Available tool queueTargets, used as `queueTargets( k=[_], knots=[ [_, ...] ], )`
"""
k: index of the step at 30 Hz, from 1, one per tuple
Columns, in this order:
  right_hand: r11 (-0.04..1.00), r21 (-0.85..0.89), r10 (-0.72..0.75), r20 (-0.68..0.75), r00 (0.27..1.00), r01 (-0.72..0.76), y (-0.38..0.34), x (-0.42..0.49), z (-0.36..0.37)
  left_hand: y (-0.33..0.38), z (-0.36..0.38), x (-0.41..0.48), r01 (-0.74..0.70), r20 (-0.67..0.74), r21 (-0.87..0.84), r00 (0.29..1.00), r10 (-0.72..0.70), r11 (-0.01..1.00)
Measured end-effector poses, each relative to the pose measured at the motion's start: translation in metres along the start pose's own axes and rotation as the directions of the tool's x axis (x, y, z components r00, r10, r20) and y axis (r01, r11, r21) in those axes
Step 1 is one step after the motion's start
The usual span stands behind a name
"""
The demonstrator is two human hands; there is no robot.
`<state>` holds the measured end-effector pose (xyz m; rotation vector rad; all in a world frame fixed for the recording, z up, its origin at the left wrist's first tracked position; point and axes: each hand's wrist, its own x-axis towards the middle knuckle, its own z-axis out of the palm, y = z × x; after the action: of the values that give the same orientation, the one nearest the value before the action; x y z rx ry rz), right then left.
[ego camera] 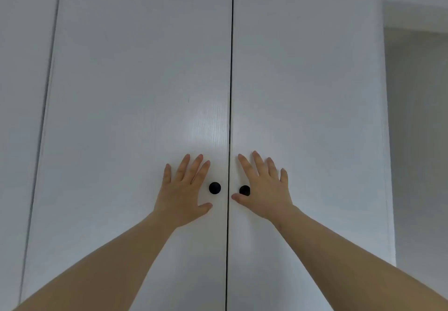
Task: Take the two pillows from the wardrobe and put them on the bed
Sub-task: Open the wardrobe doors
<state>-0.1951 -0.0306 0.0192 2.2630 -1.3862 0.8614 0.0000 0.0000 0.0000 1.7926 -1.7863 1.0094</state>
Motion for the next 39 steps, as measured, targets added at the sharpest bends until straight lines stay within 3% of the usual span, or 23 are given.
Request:
queueTargets(
  k=[9, 13, 15, 21, 24, 36, 39],
  knots=[
    [0.997, -0.067, -0.025, -0.024, 0.999, 0.023, -0.001, 0.005, 0.023, 0.0, 0.014, 0.005, 0.008, 0.063, 0.127, 0.998, -0.017, 0.992],
    [0.991, -0.102, -0.118, -0.377, 0.919, 0.085, 0.0, 0.009, 0.034, 0.002, 0.014, 0.006, 0.024, 0.074, 0.127, 0.997, -0.033, 0.992],
    [0.987, -0.125, -0.145, -0.441, 0.886, 0.099, -0.001, 0.012, 0.035, 0.005, 0.013, 0.006, 0.04, 0.08, 0.129, 0.995, -0.051, 0.991],
    [0.996, 0.036, -0.071, -0.283, 0.957, 0.084, -0.001, 0.014, 0.041, 0.009, 0.01, 0.004, 0.064, 0.114, 0.112, 0.991, -0.076, 0.992],
    [0.984, 0.169, -0.003, -0.289, 0.957, 0.054, -0.001, 0.012, 0.043, 0.01, 0.009, 0.004, 0.067, 0.145, 0.104, 0.986, -0.082, 0.992],
    [0.903, 0.428, 0.135, -0.2, 0.97, -0.037, -0.007, -0.005, 0.029, -0.008, -0.01, 0.0, -0.081, 0.296, 0.072, 0.954, 0.057, 0.994],
    [0.892, 0.452, 0.131, -0.212, 0.969, -0.021, -0.007, -0.018, 0.018, -0.005, -0.021, 0.0, -0.024, 0.309, -0.044, 0.95, 0.037, 0.999]
  ],
)
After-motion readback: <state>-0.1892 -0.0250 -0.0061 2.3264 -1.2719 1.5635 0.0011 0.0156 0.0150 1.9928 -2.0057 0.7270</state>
